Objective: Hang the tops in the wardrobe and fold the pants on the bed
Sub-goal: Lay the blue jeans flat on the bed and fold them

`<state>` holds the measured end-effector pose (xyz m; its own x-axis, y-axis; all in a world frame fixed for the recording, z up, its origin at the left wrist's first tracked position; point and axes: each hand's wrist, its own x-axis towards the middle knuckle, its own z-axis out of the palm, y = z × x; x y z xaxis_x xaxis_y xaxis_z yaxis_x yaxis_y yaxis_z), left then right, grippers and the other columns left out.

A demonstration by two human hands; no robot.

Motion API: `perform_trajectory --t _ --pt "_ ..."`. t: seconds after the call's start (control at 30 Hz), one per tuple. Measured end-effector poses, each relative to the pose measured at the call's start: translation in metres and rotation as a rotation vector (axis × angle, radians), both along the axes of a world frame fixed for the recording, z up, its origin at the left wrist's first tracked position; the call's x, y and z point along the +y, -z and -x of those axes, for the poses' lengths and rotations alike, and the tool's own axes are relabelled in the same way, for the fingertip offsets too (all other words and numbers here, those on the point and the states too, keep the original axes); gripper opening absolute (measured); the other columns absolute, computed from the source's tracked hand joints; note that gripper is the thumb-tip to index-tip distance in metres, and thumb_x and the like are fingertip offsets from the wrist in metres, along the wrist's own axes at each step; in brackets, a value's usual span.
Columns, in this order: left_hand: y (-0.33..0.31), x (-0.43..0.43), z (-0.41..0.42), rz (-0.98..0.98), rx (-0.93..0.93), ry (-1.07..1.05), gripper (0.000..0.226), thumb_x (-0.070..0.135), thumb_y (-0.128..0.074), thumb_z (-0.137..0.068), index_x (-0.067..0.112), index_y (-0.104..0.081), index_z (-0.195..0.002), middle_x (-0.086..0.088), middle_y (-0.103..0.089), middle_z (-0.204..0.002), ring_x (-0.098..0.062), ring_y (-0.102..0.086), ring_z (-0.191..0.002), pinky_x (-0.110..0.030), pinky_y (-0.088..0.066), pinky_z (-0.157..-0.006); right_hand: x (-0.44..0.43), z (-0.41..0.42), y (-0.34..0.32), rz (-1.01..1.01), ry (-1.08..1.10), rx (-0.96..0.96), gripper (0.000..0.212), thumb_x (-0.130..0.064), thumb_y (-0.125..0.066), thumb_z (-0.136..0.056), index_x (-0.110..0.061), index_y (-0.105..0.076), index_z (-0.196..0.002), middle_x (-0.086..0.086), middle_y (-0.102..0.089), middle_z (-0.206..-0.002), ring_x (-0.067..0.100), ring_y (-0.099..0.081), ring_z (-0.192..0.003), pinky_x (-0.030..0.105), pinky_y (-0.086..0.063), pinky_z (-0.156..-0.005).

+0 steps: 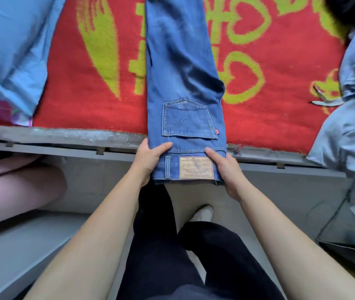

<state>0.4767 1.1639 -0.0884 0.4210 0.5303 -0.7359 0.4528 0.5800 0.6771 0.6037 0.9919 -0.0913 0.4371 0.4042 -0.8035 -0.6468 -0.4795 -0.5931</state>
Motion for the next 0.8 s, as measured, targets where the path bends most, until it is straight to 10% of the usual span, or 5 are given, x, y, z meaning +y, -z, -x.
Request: perform_trajectory --t 0.17,0.4,0.5,0.63,0.8 --pt "-0.067 -0.021 0.023 0.087 -0.367 -0.090 0.037 0.011 -0.068 -0.086 0.012 -0.060 -0.122 -0.013 -0.069 -0.121 -0.028 -0.068 -0.106 -0.037 -0.057 -0.083 -0.024 -0.003 -0.061 -0.384 0.183 0.026 0.049 -0.036 -0.065 -0.092 -0.009 -0.061 -0.133 0.017 -0.066 -0.130 0.034 -0.063 -0.121 0.045 -0.051 -0.102" --pt "-0.007 -0.089 0.058 0.308 0.269 -0.257 0.031 0.001 -0.065 -0.090 -0.003 -0.063 -0.120 -0.022 -0.070 -0.113 -0.034 -0.070 -0.093 -0.048 -0.057 -0.085 -0.075 0.051 -0.011 0.283 0.015 0.113 0.024 -0.035 -0.070 -0.092 -0.011 -0.071 -0.096 -0.002 -0.074 -0.080 0.007 -0.066 -0.059 0.019 -0.049 -0.047" --pt "0.010 -0.096 0.063 0.375 0.297 -0.244 0.026 0.005 -0.065 -0.090 0.000 -0.067 -0.116 -0.018 -0.073 -0.106 -0.031 -0.072 -0.087 -0.042 -0.059 -0.073 -0.087 0.050 0.004 0.302 0.064 0.129 0.028 -0.037 -0.072 -0.089 -0.010 -0.072 -0.096 -0.005 -0.076 -0.076 0.003 -0.067 -0.054 0.020 -0.051 -0.048" --pt "0.009 -0.091 0.070 0.337 0.289 -0.273 0.028 0.007 -0.067 -0.084 -0.001 -0.066 -0.111 -0.017 -0.074 -0.102 -0.024 -0.071 -0.068 -0.031 -0.055 -0.052 -0.091 0.042 0.000 0.233 0.053 0.137 0.060 -0.039 -0.073 -0.087 -0.019 -0.050 -0.138 0.002 -0.069 -0.121 0.012 -0.069 -0.084 0.028 -0.055 -0.060" --pt "-0.002 -0.053 0.046 0.006 0.198 -0.314 0.031 0.016 -0.067 -0.088 0.026 -0.057 -0.116 -0.008 -0.067 -0.110 -0.021 -0.064 -0.090 -0.035 -0.050 -0.076 -0.042 0.006 -0.020 0.055 0.036 0.046 0.015 -0.035 -0.065 -0.093 -0.031 -0.065 -0.108 -0.007 -0.067 -0.095 0.004 -0.063 -0.060 0.024 -0.052 -0.052"
